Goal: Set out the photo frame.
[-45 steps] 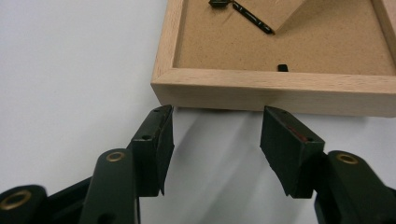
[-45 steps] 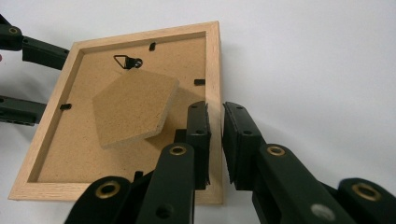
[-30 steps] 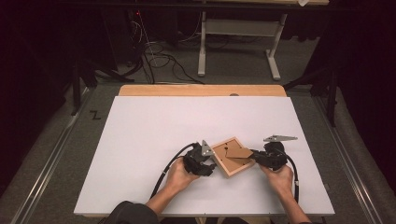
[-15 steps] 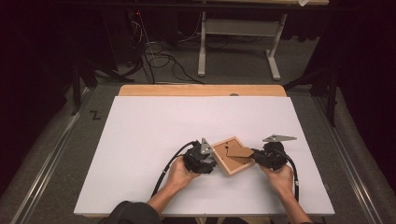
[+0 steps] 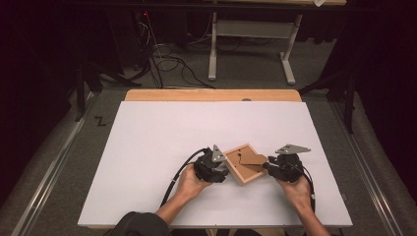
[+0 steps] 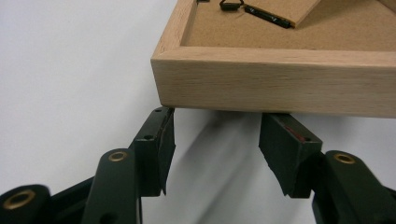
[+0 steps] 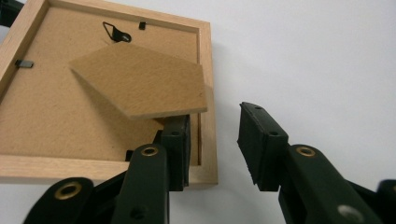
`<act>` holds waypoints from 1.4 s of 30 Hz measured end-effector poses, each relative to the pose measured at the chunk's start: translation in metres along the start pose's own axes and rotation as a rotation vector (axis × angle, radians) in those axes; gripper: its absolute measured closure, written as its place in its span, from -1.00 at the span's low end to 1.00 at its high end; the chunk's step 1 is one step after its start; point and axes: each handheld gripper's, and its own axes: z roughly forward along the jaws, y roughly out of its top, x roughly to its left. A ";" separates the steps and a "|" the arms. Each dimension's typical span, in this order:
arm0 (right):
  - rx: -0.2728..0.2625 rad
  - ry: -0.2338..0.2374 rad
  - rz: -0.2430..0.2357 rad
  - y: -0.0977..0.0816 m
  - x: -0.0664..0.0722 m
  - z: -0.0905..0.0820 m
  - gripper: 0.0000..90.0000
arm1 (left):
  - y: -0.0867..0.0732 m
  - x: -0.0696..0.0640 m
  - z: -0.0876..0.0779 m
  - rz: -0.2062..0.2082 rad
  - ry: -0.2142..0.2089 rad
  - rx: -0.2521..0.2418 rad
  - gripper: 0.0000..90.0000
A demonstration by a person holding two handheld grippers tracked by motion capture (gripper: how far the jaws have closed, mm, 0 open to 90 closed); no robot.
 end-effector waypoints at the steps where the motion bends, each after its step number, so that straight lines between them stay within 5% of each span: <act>1: -0.002 -0.002 -0.006 0.000 0.001 -0.001 0.41 | 0.000 0.000 0.000 0.000 -0.001 0.000 0.01; 15: -0.063 -0.010 -0.172 -0.011 0.018 -0.029 0.27 | 0.004 0.000 -0.003 -0.013 -0.009 -0.003 0.01; 26: -0.051 -0.025 -0.322 -0.026 0.041 -0.036 0.10 | 0.008 0.000 -0.006 -0.022 -0.014 -0.012 0.01; 42: -0.008 -0.072 -0.396 -0.027 0.053 -0.018 -0.24 | 0.014 -0.003 -0.010 -0.026 -0.020 -0.026 0.01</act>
